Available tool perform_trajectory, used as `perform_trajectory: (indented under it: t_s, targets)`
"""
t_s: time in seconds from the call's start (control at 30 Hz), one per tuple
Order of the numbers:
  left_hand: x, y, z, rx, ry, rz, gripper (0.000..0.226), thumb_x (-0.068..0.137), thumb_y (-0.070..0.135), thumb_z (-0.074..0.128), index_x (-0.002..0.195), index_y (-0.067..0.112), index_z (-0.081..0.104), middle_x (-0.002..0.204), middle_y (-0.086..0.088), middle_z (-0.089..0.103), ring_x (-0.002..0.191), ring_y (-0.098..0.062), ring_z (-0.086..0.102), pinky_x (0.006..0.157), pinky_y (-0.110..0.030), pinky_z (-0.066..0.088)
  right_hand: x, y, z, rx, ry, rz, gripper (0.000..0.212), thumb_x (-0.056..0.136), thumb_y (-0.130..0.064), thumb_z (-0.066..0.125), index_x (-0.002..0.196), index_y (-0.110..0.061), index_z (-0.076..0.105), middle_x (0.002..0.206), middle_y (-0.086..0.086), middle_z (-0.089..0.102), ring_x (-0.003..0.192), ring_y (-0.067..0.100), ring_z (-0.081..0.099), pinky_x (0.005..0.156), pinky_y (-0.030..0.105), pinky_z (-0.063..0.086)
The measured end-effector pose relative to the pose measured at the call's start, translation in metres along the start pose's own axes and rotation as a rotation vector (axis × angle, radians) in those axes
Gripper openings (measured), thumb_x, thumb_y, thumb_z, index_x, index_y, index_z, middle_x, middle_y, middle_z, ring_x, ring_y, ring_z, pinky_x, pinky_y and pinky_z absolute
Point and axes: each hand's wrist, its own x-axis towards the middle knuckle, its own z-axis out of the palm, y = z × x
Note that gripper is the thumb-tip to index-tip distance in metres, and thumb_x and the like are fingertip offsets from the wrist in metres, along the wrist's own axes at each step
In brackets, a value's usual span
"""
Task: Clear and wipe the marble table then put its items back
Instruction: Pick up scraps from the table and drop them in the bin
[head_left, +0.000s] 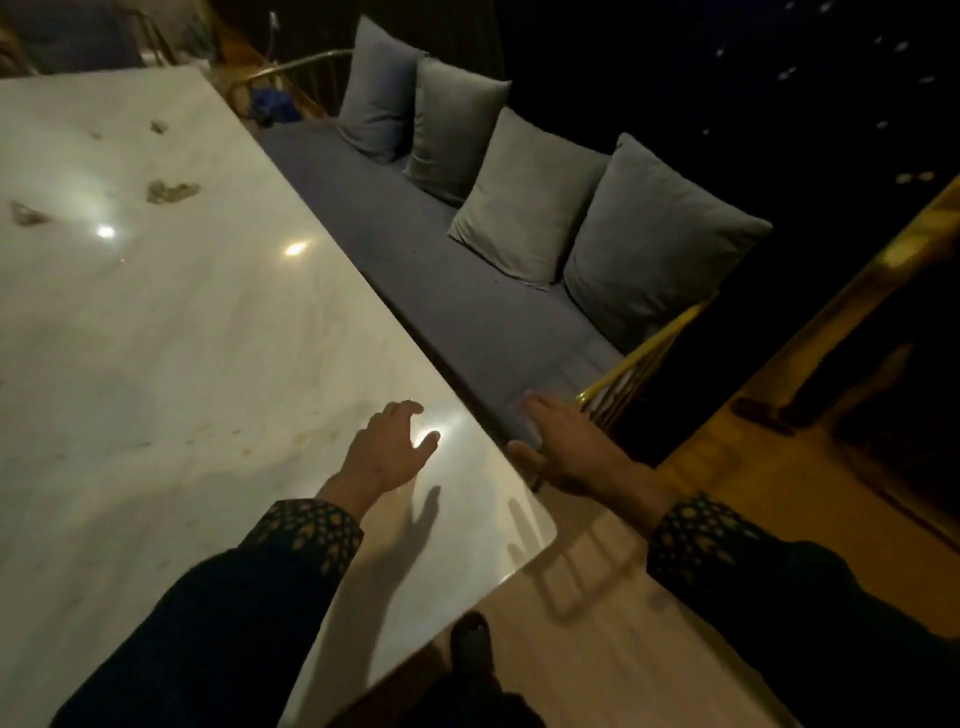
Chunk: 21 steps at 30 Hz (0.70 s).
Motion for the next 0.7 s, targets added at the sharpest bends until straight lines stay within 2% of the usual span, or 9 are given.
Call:
perform_trajectory:
  t_s: [0.1, 0.23, 0.47, 0.6, 0.7]
  targets:
    - [0.035, 0.015, -0.004, -0.018, 0.052, -0.071, 0.051, 0.093, 0.045, 0.053, 0.136, 0.02, 0.044, 0.14, -0.003, 0.047, 0.123, -0.025, 0.048, 0.102, -0.04, 0.041, 0.056, 0.027, -0.019, 0.005, -0.035, -0.054, 0.056, 0.093, -0.036, 0.058, 0.139, -0.007, 0.044, 0.145, 0.018, 0.041, 0.133, 0.034, 0.04, 0.109, 0.041, 0.034]
    - [0.057, 0.029, -0.015, -0.01, 0.108, -0.165, 0.053, 0.093, 0.048, 0.052, 0.137, 0.02, 0.043, 0.139, -0.003, 0.047, 0.123, -0.024, 0.048, 0.101, -0.04, 0.041, 0.116, 0.046, -0.04, 0.046, -0.063, -0.102, 0.055, 0.094, -0.033, 0.058, 0.139, -0.005, 0.043, 0.143, 0.017, 0.043, 0.131, 0.033, 0.041, 0.108, 0.037, 0.033]
    - [0.096, 0.061, -0.038, 0.031, 0.272, -0.408, 0.057, 0.093, 0.049, 0.05, 0.139, 0.017, 0.04, 0.141, -0.007, 0.045, 0.125, -0.028, 0.045, 0.101, -0.042, 0.04, 0.213, 0.048, -0.062, 0.026, -0.12, -0.364, 0.055, 0.094, -0.033, 0.058, 0.14, -0.009, 0.041, 0.142, 0.014, 0.043, 0.128, 0.032, 0.045, 0.107, 0.041, 0.038]
    - [0.103, 0.085, -0.047, 0.134, 0.343, -0.525, 0.058, 0.094, 0.05, 0.048, 0.141, 0.018, 0.037, 0.14, -0.007, 0.045, 0.124, -0.028, 0.046, 0.098, -0.041, 0.041, 0.245, 0.039, -0.072, -0.004, -0.16, -0.539, 0.055, 0.093, -0.035, 0.058, 0.14, -0.013, 0.04, 0.145, 0.009, 0.04, 0.129, 0.027, 0.044, 0.106, 0.043, 0.041]
    - [0.106, 0.096, -0.063, 0.171, 0.424, -0.58, 0.059, 0.094, 0.051, 0.046, 0.142, 0.018, 0.035, 0.14, -0.008, 0.044, 0.124, -0.03, 0.046, 0.097, -0.042, 0.041, 0.267, 0.025, -0.079, -0.02, -0.129, -0.643, 0.055, 0.093, -0.036, 0.057, 0.14, -0.011, 0.04, 0.143, 0.012, 0.04, 0.128, 0.032, 0.043, 0.104, 0.047, 0.042]
